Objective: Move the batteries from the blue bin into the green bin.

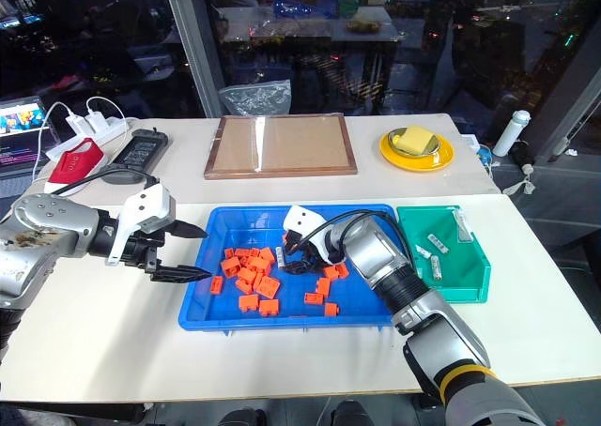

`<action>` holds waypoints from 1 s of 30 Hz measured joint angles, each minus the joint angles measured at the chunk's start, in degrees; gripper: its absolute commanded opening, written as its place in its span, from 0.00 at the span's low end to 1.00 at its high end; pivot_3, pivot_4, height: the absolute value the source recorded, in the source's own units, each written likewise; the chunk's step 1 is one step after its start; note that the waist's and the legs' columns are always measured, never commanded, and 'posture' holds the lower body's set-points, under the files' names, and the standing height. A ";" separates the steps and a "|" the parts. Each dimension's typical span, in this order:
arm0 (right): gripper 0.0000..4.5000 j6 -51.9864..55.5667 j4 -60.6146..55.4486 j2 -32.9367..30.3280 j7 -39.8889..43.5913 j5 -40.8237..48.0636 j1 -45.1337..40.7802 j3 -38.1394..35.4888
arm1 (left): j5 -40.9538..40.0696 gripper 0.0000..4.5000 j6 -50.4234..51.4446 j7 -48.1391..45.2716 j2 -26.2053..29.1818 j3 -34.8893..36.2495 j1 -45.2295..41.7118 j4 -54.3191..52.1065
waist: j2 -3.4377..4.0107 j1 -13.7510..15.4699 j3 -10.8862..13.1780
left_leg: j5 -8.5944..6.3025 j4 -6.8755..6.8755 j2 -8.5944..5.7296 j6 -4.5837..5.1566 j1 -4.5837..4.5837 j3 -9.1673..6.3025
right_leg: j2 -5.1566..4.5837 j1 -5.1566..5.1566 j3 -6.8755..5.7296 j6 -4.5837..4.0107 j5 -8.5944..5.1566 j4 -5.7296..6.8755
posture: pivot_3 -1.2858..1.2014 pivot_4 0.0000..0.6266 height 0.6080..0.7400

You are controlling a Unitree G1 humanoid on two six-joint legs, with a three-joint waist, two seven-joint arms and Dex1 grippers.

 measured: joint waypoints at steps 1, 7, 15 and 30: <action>0.70 0.02 -0.04 0.04 0.11 0.00 0.00 0.02 | 0.01 1.00 -0.02 0.00 0.00 0.00 0.00 0.00 | 0.00 0.00 0.00 | 0.00 0.00 0.00 0.00 0.00 0.00 | 0.00 0.00 0.00 0.00 0.00 0.00 | 0.52 0.24 1.00; 0.70 1.60 -1.90 0.05 1.59 0.04 0.13 0.67 | 0.01 1.00 -0.04 0.12 0.01 0.00 0.16 -0.01 | 0.00 -0.07 0.00 | 0.00 -0.01 0.01 0.00 0.00 0.00 | 0.02 -0.02 0.00 0.00 0.00 0.01 | 0.52 0.24 1.00; 0.70 1.74 0.20 4.16 -0.24 -0.04 -0.44 0.38 | -0.01 1.00 -0.05 0.57 0.24 0.04 0.54 -0.03 | 0.00 -0.16 0.00 | 0.00 -0.02 0.02 0.00 0.02 0.00 | 0.02 -0.02 0.00 0.00 0.00 0.02 | 0.52 0.24 1.00; 0.40 -2.10 9.86 7.73 -5.61 -0.61 -3.95 -2.10 | -0.02 1.00 -0.05 0.67 0.67 0.14 0.87 -0.15 | 0.01 -0.08 0.00 | 0.00 -0.02 0.01 0.00 0.02 -0.01 | 0.01 -0.01 0.00 0.00 0.00 0.02 | 0.52 0.24 1.00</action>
